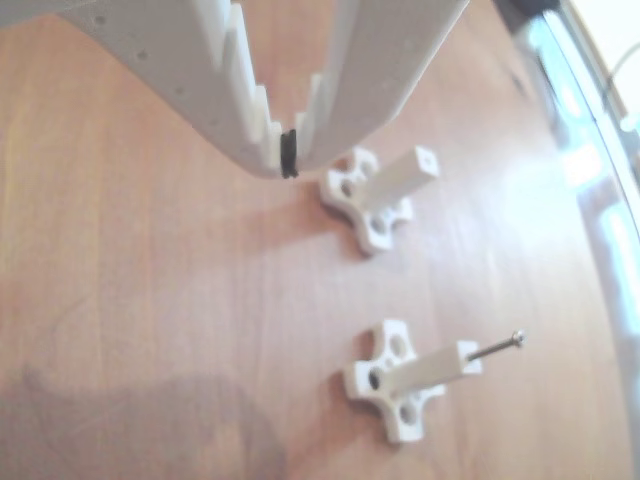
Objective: Grab the screw and set it in the hole.
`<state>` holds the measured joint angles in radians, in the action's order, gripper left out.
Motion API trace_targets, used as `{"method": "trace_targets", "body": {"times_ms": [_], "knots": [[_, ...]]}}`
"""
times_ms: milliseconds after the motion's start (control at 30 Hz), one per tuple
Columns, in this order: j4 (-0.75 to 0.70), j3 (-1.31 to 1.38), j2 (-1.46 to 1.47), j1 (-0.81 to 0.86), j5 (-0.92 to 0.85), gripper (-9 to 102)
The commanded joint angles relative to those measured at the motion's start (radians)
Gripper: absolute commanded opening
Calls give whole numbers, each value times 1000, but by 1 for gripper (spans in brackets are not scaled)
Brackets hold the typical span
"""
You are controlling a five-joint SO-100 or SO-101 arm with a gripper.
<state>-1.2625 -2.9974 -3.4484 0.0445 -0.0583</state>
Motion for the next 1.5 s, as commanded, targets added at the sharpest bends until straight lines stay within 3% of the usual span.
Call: {"method": "trace_targets", "body": {"times_ms": [0, 567, 767, 933, 1467], "knots": [[-29, -9, -20, -8, -5, -4], [-29, -9, -20, -9, -5, -4], [-29, -9, -20, -9, -6, 0], [-29, -9, -20, -9, -5, -4], [-63, 49, -20, -20, -38, -4]]}}
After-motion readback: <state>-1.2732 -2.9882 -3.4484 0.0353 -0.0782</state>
